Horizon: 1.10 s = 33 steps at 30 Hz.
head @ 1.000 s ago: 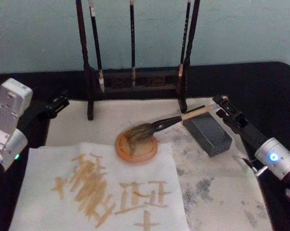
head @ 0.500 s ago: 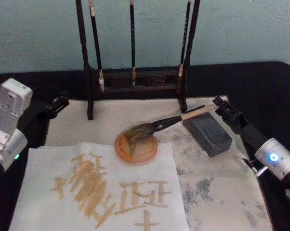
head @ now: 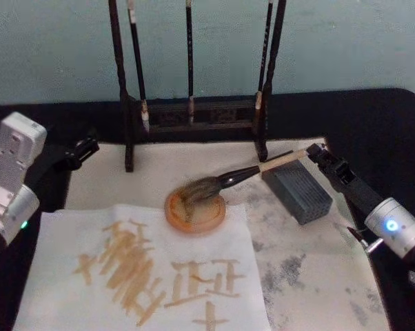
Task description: Pick up the brush from the inkstone, write on the paper, then place the brush back to its original position.
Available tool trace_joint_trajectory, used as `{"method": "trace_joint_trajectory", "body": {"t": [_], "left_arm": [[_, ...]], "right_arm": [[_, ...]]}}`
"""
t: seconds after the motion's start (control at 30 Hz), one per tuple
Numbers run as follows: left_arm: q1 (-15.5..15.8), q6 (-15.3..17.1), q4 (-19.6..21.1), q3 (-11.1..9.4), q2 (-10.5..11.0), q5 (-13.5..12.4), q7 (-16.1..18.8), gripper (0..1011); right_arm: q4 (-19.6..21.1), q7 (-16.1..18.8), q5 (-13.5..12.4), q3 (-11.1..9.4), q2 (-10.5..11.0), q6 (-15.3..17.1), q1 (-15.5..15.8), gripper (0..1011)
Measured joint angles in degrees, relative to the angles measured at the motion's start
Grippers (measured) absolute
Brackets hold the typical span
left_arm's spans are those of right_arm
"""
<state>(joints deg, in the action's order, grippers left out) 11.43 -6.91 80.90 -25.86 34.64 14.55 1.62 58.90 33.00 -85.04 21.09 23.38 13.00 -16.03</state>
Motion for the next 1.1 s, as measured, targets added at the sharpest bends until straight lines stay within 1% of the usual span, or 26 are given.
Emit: {"method": "trace_joint_trajectory", "body": {"t": [0.07,0.13,1.1], "left_arm": [[0.0,0.0,0.0,0.0,0.0,0.0,0.0,1002],[0.0,0.0,0.0,0.0,0.0,0.0,0.0,1002],[0.0,0.0,0.0,0.0,0.0,0.0,0.0,1002]], "right_arm": [[0.0,0.0,0.0,0.0,0.0,0.0,0.0,190],[0.0,0.0,0.0,0.0,0.0,0.0,0.0,173],[0.0,0.0,0.0,0.0,0.0,0.0,0.0,160]]}}
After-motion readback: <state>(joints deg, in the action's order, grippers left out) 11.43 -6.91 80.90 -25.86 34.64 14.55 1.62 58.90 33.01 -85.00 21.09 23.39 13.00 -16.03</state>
